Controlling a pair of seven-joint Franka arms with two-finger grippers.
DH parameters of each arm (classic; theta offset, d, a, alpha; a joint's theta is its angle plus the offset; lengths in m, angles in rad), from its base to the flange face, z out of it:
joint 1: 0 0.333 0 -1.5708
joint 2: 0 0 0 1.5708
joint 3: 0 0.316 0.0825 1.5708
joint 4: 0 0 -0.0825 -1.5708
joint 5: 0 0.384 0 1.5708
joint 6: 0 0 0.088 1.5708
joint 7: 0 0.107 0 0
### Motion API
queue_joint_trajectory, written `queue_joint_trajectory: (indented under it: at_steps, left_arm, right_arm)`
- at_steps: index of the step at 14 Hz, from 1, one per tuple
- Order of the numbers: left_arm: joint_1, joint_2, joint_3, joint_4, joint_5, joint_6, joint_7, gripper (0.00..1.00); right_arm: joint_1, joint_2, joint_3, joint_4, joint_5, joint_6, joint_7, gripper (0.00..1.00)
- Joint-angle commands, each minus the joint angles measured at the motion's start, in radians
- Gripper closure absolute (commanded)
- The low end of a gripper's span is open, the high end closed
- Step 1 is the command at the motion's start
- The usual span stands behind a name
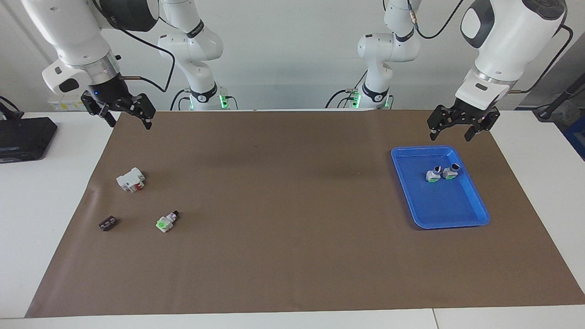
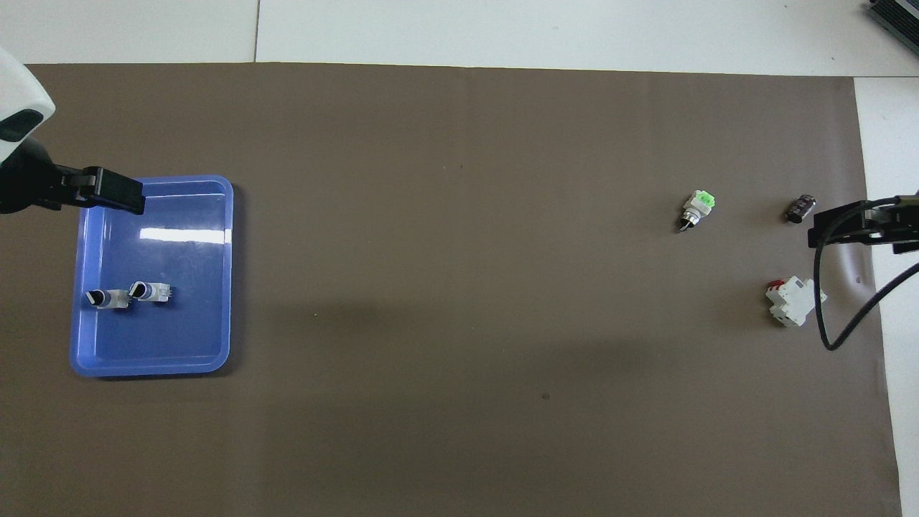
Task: Turn and place switch with both arms
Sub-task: 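Reach the right gripper toward the green-and-white switch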
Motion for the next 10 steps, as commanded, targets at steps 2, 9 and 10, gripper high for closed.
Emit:
queue_joint_trajectory:
  at_steps: [2, 9, 10]
  left_arm:
    - [-0.002, -0.026, 0.005, -0.027, -0.001, -0.003, -0.009, 0.0]
    - [-0.002, -0.026, 0.005, -0.027, 0.001, -0.003, -0.009, 0.0]
    - [-0.002, -0.026, 0.005, -0.027, -0.001, -0.003, -0.009, 0.0]
  right_arm:
    - [-0.024, -0.052, -0.004, -0.184, 0.013, 0.22, 0.017, 0.0]
    - [-0.061, 0.229, -0.007, -0.279, 0.018, 0.644, 0.023, 0.0]
    - [-0.071, 0.267, -0.006, -0.279, 0.018, 0.688, 0.035, 0.0]
